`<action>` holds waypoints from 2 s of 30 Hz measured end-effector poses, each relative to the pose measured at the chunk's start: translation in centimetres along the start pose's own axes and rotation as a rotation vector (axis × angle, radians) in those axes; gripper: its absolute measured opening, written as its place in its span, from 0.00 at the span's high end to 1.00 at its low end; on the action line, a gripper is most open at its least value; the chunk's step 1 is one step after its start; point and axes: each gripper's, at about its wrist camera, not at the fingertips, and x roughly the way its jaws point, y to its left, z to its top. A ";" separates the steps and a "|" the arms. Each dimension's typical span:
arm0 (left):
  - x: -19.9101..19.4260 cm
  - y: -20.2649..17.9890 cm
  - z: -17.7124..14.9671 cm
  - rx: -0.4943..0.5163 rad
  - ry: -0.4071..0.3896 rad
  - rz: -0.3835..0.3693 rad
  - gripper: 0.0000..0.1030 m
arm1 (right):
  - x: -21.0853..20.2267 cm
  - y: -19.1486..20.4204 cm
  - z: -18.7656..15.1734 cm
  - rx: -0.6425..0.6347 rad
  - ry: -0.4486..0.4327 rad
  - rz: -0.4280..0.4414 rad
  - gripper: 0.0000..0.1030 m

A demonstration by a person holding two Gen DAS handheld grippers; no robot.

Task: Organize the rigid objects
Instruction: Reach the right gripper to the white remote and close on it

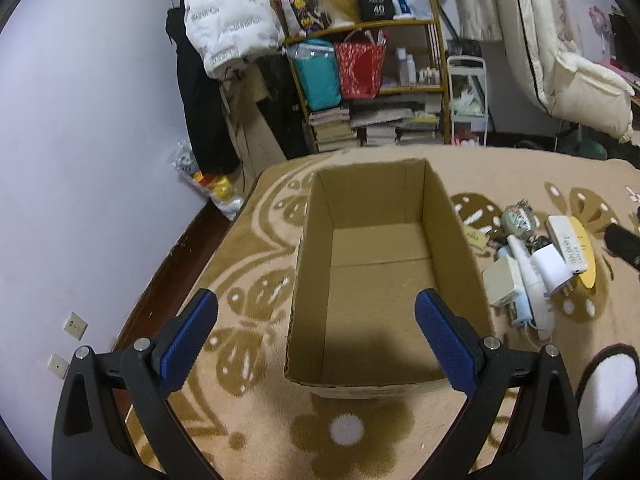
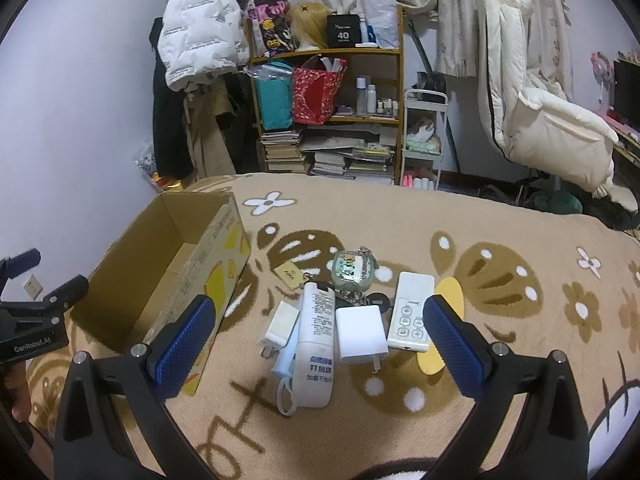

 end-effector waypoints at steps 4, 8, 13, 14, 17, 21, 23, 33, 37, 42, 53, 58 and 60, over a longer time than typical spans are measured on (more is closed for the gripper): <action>0.5 0.0 0.7 0.013 0.006 0.011 0.05 | 0.8 -0.5 0.6 0.011 0.006 -0.032 0.00; 1.3 0.0 1.3 0.022 0.019 0.021 0.05 | 2.0 -2.1 1.4 0.045 0.032 -0.040 0.00; 3.7 0.4 2.7 0.009 0.055 0.021 0.05 | 3.6 -4.1 2.3 0.092 0.074 -0.048 0.00; 4.3 0.5 3.1 0.004 0.068 0.020 0.05 | 3.8 -4.5 2.3 0.099 0.077 -0.048 0.00; 5.7 0.9 3.7 -0.012 0.095 0.015 0.05 | 4.9 -5.5 2.6 0.112 0.093 -0.057 0.00; 7.4 1.4 3.9 -0.009 0.134 0.017 0.05 | 6.5 -6.8 2.9 0.138 0.143 -0.076 0.00; 8.2 1.8 3.9 -0.019 0.164 0.019 0.05 | 7.4 -7.5 3.0 0.155 0.166 -0.064 0.00; 11.3 3.0 3.0 -0.044 0.293 0.031 0.05 | 11.8 -10.4 2.5 0.248 0.236 -0.058 0.07; 12.6 3.3 2.5 -0.068 0.343 0.038 0.05 | 13.2 -11.1 2.0 0.272 0.259 -0.066 0.13; 13.2 3.3 2.1 -0.063 0.371 0.065 0.11 | 14.8 -11.5 1.0 0.281 0.307 -0.073 0.26; 15.1 2.2 0.9 -0.097 0.503 -0.033 0.74 | 16.4 -11.7 -0.5 0.274 0.369 -0.063 0.50; 15.3 1.9 0.6 -0.091 0.521 -0.030 0.80 | 16.4 -11.2 -0.7 0.239 0.381 -0.081 0.50; 15.2 1.5 0.6 -0.073 0.519 -0.023 0.83 | 16.4 -11.0 -0.7 0.213 0.383 -0.095 0.50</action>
